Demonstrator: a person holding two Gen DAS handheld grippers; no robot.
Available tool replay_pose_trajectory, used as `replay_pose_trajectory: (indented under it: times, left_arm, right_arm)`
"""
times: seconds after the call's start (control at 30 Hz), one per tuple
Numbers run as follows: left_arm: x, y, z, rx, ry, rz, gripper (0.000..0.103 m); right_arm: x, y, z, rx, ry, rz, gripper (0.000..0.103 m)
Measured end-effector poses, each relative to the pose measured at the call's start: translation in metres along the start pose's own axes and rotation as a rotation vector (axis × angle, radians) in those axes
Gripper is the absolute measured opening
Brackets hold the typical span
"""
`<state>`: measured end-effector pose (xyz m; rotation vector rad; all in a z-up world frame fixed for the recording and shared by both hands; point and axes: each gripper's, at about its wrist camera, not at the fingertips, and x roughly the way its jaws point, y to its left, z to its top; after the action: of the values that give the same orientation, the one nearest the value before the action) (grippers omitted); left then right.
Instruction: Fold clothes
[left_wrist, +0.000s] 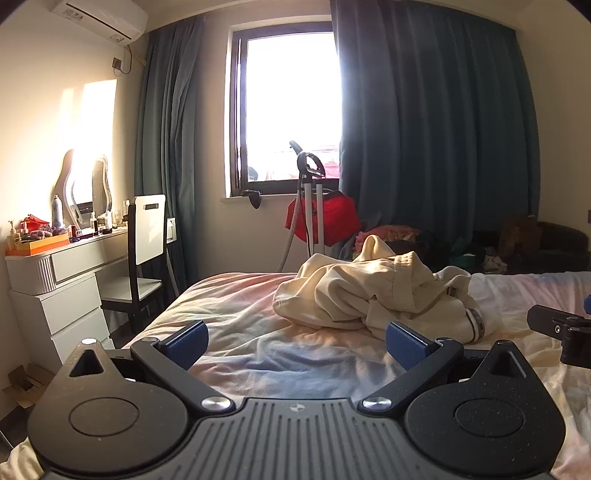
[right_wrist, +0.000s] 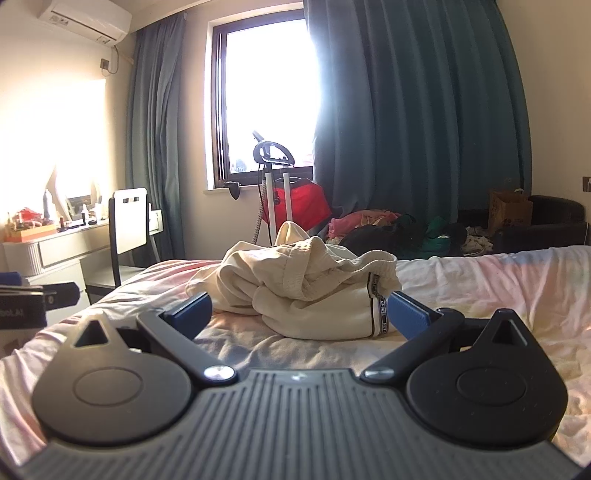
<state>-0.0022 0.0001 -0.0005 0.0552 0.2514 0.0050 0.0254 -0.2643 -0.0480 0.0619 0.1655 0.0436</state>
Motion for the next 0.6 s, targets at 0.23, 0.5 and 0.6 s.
replay_pose_trajectory:
  times: [0.23, 0.5, 0.6]
  left_arm:
    - [-0.012, 0.0, -0.006, 0.003, -0.03, -0.011, 0.103]
    - [-0.004, -0.005, -0.001, 0.037, 0.004, -0.009, 0.103]
    - [-0.005, -0.006, -0.001, 0.047, -0.004, -0.001, 0.103]
  right_arm:
    - [-0.004, -0.006, -0.001, 0.051, 0.013, 0.004, 0.103]
    - [0.001, 0.002, -0.004, 0.013, 0.013, -0.015, 0.103]
    - [0.001, 0.001, -0.004, 0.011, 0.014, -0.017, 0.103]
